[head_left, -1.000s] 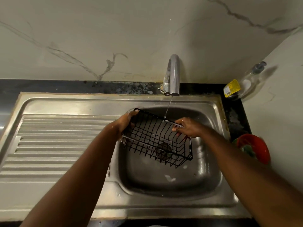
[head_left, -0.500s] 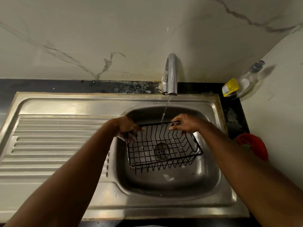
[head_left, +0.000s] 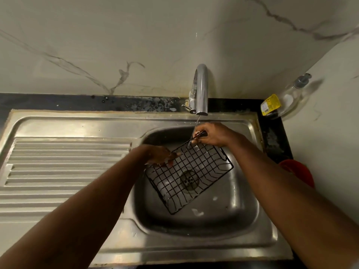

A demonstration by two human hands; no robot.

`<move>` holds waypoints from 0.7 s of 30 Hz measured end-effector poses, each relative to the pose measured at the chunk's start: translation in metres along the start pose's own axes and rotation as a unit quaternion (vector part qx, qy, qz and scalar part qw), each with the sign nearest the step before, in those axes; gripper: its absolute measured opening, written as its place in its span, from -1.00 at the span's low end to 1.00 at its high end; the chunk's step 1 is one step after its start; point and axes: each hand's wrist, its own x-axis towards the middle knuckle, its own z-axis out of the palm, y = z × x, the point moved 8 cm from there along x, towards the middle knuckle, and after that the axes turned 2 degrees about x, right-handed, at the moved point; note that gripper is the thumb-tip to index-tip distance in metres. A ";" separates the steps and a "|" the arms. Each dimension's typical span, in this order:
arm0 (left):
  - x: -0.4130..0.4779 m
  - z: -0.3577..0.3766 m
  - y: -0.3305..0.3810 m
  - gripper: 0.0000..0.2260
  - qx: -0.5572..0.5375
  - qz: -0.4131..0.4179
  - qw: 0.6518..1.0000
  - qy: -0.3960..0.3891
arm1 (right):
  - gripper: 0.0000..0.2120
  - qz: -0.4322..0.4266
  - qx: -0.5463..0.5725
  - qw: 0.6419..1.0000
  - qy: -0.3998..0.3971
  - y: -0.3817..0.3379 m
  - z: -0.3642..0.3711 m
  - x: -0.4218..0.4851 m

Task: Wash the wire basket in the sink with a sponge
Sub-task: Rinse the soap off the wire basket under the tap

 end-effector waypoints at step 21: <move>-0.003 0.038 -0.025 -0.61 -0.171 0.031 0.985 -0.016 | -0.60 -0.124 -0.129 0.982 0.052 -0.025 0.065 -0.014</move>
